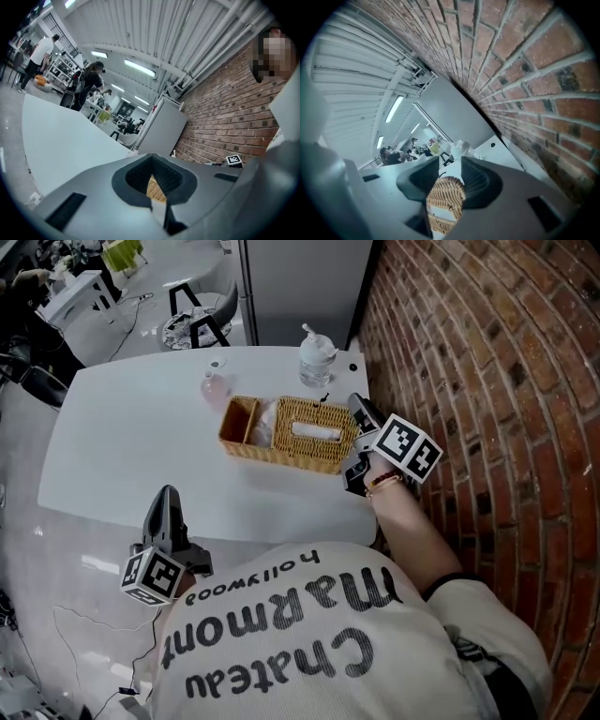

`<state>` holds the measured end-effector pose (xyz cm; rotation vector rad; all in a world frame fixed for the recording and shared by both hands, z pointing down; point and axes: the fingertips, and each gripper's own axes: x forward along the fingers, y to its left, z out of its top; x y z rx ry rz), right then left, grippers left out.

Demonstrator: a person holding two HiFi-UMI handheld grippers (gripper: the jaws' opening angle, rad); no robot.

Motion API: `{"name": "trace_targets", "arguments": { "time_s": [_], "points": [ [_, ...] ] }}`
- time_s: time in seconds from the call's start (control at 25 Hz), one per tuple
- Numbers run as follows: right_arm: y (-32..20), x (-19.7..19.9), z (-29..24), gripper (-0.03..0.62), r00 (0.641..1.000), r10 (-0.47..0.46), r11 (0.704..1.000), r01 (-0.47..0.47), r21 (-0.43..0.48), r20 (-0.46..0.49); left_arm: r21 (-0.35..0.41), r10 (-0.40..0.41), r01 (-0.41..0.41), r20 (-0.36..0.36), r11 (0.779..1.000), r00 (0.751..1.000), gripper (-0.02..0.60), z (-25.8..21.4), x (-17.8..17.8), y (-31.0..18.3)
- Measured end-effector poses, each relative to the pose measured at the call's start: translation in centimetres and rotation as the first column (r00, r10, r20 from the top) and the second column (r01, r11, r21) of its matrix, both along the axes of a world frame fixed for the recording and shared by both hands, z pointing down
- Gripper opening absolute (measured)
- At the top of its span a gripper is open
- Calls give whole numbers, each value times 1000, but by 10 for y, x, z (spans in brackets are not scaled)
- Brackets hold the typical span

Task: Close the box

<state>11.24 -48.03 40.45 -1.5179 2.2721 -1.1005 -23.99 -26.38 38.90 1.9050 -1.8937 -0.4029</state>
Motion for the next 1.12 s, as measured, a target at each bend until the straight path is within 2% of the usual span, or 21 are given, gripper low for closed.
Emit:
{"name": "trace_targets", "arguments": {
  "time_s": [0.44, 0.76, 0.92, 1.12],
  "points": [
    [-22, 1, 24, 178, 998, -15, 996, 22, -91, 68, -8, -34, 34, 8, 999, 999, 2, 4, -9, -5],
    [-27, -1, 31, 229, 995, -15, 982, 33, -187, 94, -17, -48, 48, -10, 999, 999, 2, 3, -15, -4],
    [-32, -17, 46, 243, 987, -45, 968, 81, -238, 152, -21, -61, 60, -12, 998, 998, 2, 8, -20, -7],
    [-30, -28, 47, 247, 991, -73, 968, 98, -232, 111, -28, -75, 74, -17, 997, 997, 2, 8, -25, -1]
  ]
}}
